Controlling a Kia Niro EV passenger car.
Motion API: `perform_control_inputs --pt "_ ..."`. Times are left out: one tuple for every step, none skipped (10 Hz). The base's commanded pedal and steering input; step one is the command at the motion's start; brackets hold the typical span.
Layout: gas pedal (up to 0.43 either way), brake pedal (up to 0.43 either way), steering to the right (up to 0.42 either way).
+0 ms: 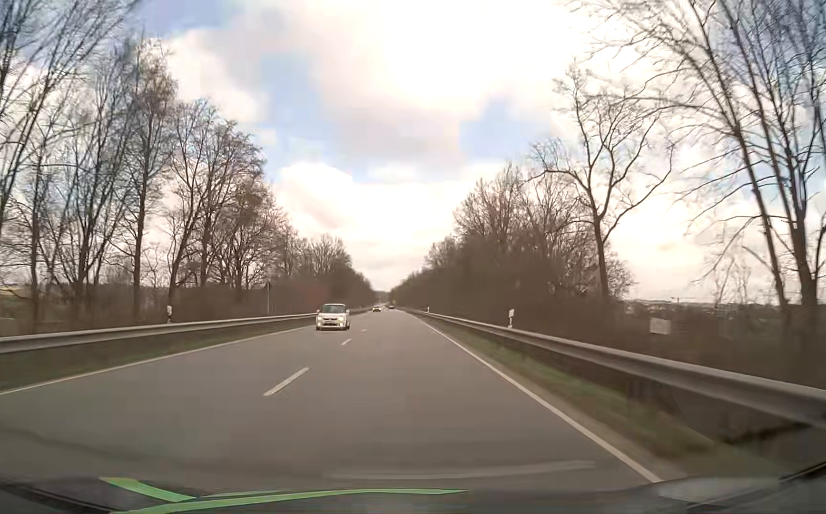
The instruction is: Follow the waypoints while adhering to traffic rules and regulations
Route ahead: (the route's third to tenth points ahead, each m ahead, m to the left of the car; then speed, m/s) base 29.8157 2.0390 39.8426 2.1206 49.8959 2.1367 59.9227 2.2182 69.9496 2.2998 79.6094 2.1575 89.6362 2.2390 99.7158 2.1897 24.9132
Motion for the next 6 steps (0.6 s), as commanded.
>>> perform_control_inputs --pt "0.22 0.0 0.0" --pt "0.22 0.0 0.0" --pt "0.22 0.0 0.0" --pt "0.22 0.0 0.0" --pt "0.22 0.0 -0.001" --pt "0.22 0.0 -0.001"
